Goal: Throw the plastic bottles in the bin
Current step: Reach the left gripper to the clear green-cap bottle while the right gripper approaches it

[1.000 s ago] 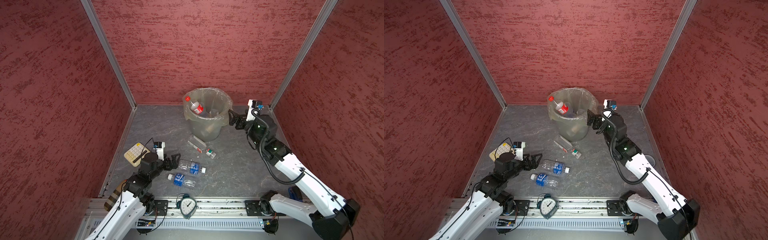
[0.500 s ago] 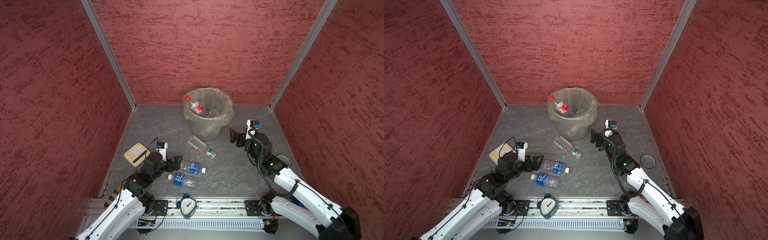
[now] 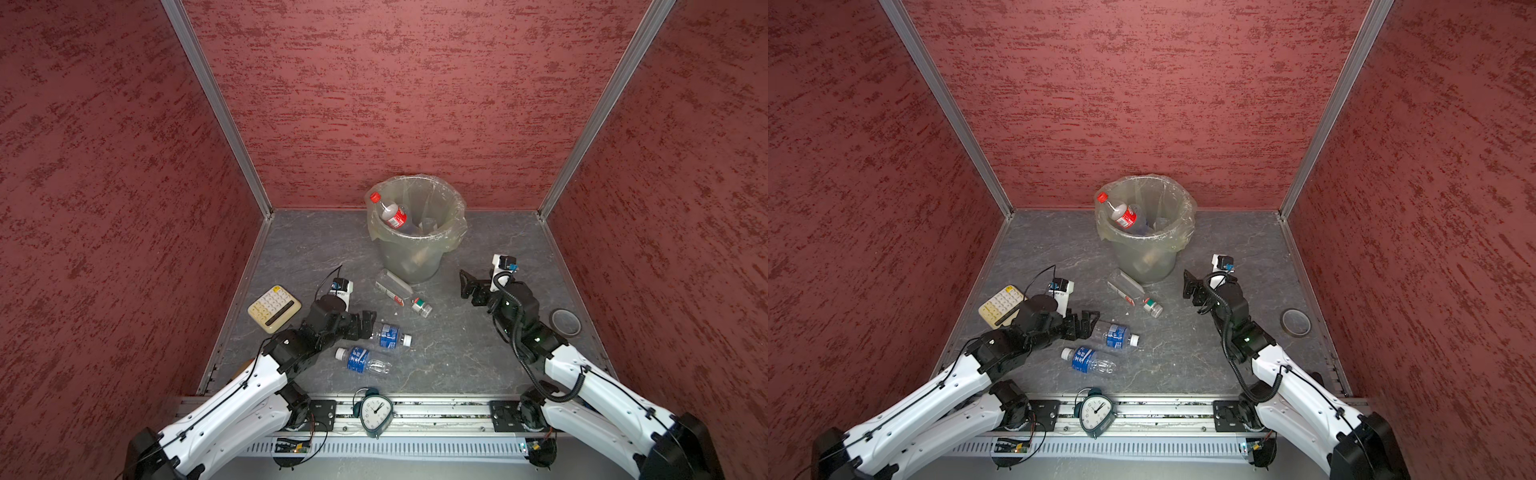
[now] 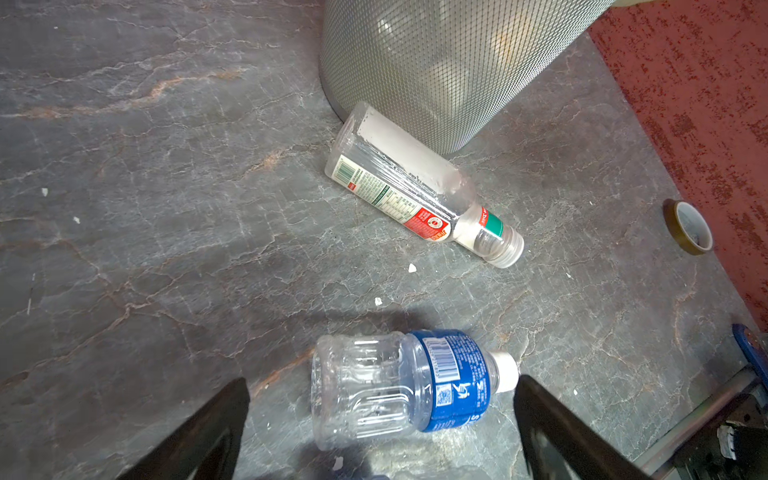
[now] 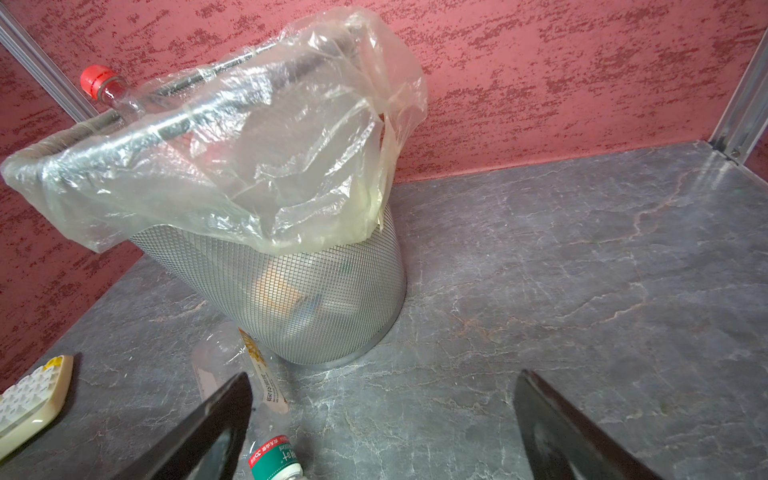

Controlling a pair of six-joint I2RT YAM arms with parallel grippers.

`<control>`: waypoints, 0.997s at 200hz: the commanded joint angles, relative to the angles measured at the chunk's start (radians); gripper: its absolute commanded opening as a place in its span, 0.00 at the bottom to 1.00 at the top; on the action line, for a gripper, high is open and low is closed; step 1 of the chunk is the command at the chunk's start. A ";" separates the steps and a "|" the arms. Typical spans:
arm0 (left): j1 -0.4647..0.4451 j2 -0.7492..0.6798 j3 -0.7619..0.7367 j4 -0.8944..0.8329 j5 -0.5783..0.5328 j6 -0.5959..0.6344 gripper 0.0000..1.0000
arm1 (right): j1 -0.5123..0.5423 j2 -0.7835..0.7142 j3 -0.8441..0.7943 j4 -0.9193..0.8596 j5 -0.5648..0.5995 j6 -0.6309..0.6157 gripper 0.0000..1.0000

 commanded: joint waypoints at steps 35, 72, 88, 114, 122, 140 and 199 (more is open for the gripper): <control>-0.006 0.208 0.101 0.109 -0.009 -0.062 0.99 | -0.001 0.163 0.026 0.109 -0.128 0.062 0.99; -0.006 0.352 0.159 0.158 0.009 -0.113 0.99 | -0.003 0.277 0.058 0.117 -0.172 0.089 0.97; -0.003 0.407 0.187 0.166 0.014 -0.134 0.99 | -0.006 0.334 0.075 0.124 -0.204 0.100 0.96; 0.000 0.481 0.219 0.194 0.038 -0.175 0.99 | -0.007 0.456 0.131 0.099 -0.224 0.109 0.94; 0.000 0.500 0.228 0.199 0.042 -0.190 0.99 | -0.008 0.490 0.149 0.086 -0.218 0.107 0.93; 0.002 0.536 0.244 0.210 0.045 -0.206 0.99 | -0.008 0.549 0.183 0.054 -0.208 0.100 0.93; 0.028 0.638 0.295 0.217 0.073 -0.237 0.99 | 0.007 0.682 0.255 -0.031 -0.233 0.061 0.92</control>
